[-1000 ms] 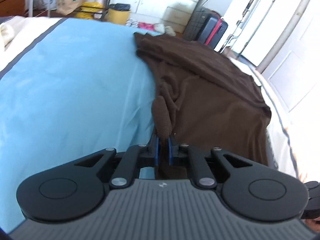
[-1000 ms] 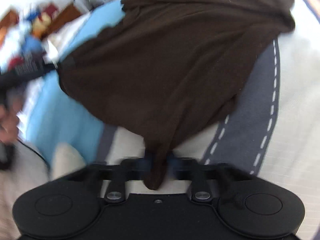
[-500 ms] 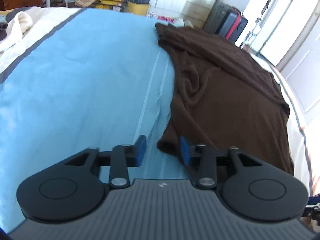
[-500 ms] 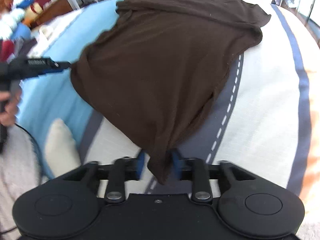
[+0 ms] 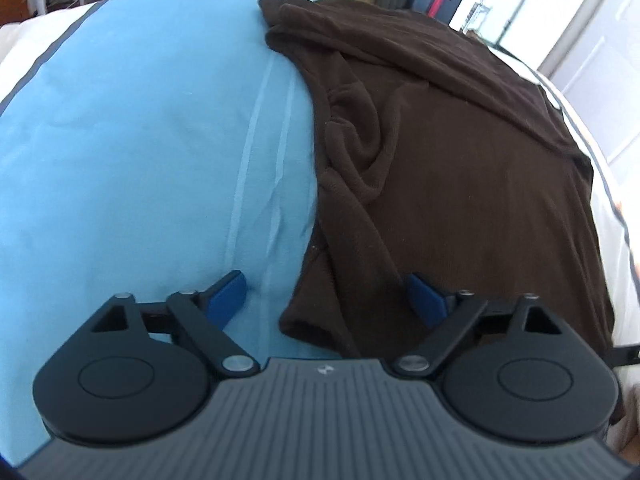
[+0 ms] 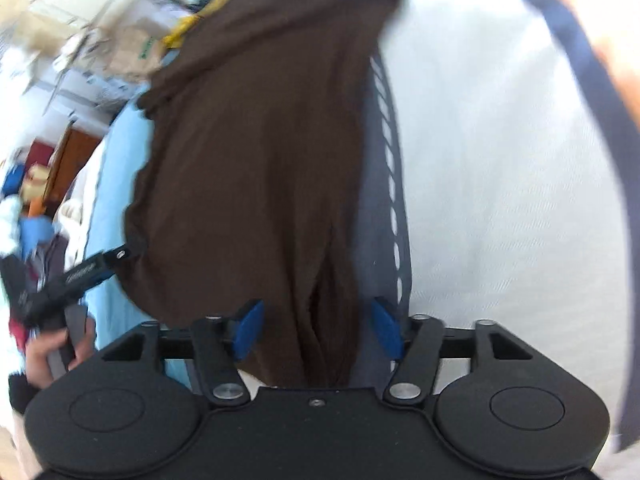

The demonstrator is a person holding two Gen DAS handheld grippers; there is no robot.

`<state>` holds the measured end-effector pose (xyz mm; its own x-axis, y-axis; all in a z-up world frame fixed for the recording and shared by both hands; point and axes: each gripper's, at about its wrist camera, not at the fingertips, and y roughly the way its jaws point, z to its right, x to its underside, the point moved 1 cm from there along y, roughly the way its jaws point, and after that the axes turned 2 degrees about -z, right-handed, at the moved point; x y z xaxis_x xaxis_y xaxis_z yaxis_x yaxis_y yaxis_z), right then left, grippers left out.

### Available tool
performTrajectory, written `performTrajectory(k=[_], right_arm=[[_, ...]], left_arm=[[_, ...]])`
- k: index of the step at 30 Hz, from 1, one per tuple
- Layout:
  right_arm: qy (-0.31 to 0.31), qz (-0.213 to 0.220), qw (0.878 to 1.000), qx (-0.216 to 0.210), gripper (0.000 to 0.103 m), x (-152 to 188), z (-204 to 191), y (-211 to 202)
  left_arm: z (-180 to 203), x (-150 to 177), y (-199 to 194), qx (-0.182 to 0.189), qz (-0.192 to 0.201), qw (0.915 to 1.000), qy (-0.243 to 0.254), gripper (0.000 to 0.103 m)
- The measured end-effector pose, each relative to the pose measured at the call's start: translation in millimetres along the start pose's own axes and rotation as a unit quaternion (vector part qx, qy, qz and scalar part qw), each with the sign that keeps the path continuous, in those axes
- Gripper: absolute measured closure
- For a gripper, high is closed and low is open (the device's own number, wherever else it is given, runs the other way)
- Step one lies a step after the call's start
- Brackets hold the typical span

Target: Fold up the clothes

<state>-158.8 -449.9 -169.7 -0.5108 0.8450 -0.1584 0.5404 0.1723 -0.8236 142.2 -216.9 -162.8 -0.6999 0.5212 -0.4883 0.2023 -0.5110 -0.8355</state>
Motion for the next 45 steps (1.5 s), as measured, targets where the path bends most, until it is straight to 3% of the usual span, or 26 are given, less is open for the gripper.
performTrajectory(k=[1, 2, 3, 4, 5, 6, 7, 10, 12, 14, 15, 16, 17, 19, 21, 23, 24, 26, 27, 28, 32, 36, 45], right_arm=[[0.005, 0.004, 1.000, -0.004, 0.028, 3, -1, 1], [-0.002, 0.003, 1.000, -0.013, 0.018, 5, -4, 1], [-0.017, -0.002, 1.000, -0.021, 0.015, 6, -9, 3], [-0.033, 0.002, 0.999, -0.017, 0.015, 8, -13, 3], [-0.049, 0.006, 0.999, -0.013, 0.023, 10, -17, 4], [-0.066, 0.011, 0.998, -0.008, 0.069, 12, -22, 5], [-0.079, 0.022, 0.997, -0.014, 0.093, 13, -26, 3], [-0.120, 0.057, 0.991, -0.031, 0.091, 18, -37, -2], [-0.154, 0.079, 0.985, -0.016, 0.091, 25, -48, -8], [-0.168, 0.082, 0.982, 0.000, 0.090, 26, -53, -7], [-0.170, 0.081, 0.982, 0.012, 0.085, 25, -53, -6], [-0.171, 0.079, 0.982, 0.024, 0.084, 24, -53, -5], [-0.164, 0.076, 0.983, 0.020, 0.080, 21, -51, -4], [-0.149, 0.068, 0.986, 0.009, 0.066, 16, -48, -1], [-0.130, 0.054, 0.990, -0.001, 0.047, 11, -44, 5], [-0.106, 0.034, 0.994, -0.011, 0.045, 8, -40, 15], [-0.098, 0.015, 0.995, -0.029, 0.042, 7, -37, 20], [-0.083, -0.004, 0.995, -0.057, 0.047, 4, -32, 29], [-0.075, -0.002, 0.995, -0.065, 0.056, 2, -30, 32], [-0.067, -0.001, 0.995, -0.073, 0.088, 1, -29, 36], [-0.079, 0.029, 0.992, -0.094, 0.088, 5, -35, 24], [-0.090, 0.060, 0.988, -0.114, 0.088, 10, -42, 11], [-0.085, 0.099, 0.982, -0.134, 0.088, 16, -42, -20]], left_arm=[[0, 0, 0, 0.001, 0.001, 1.0000, -0.004, 0.020], [0, 0, -2, 0.004, 0.003, 1.0000, -0.001, 0.033], [-1, 0, -4, 0.015, 0.007, 0.9999, 0.003, 0.073], [-4, -1, -7, 0.034, 0.010, 0.9993, -0.007, 0.091], [-8, -2, -10, 0.055, 0.014, 0.9981, -0.024, 0.092], [-10, -1, -13, 0.059, 0.020, 0.9976, -0.031, 0.092], [-12, -1, -16, 0.063, 0.026, 0.9969, -0.038, 0.092], [-11, 0, -21, 0.062, 0.038, 0.9968, -0.034, 0.089], [-5, 2, -23, 0.051, 0.043, 0.9976, -0.020, 0.087], [4, 3, -23, 0.020, 0.047, 0.9986, 0.009, 0.072], [10, 3, -23, -0.006, 0.052, 0.9983, 0.027, 0.054], [13, 4, -21, -0.022, 0.056, 0.9975, 0.037, 0.043], [15, 4, -20, -0.038, 0.058, 0.9966, 0.045, 0.043], [11, 1, -13, -0.038, 0.046, 0.9976, 0.034, 0.040], [2, -2, -2, -0.016, 0.030, 0.9994, -0.002, 0.033], [-3, -4, 1, 0.017, 0.027, 0.9989, -0.035, 0.024], [-6, -5, 2, 0.033, 0.026, 0.9978, -0.051, 0.024], [-6, -5, 2, 0.047, 0.026, 0.9967, -0.061, 0.048], [-4, -4, 1, 0.045, 0.027, 0.9970, -0.056, 0.083], [-2, -3, 0, 0.045, 0.029, 0.9972, -0.052, 0.091], [-6, 4, -7, 0.048, 0.048, 0.9942, -0.084, 0.093], [2, 9, -26, 0.047, 0.077, 0.9935, -0.070, 0.093], [-2, 15, -57, 0.105, 0.114, 0.9823, -0.105, 0.095]])
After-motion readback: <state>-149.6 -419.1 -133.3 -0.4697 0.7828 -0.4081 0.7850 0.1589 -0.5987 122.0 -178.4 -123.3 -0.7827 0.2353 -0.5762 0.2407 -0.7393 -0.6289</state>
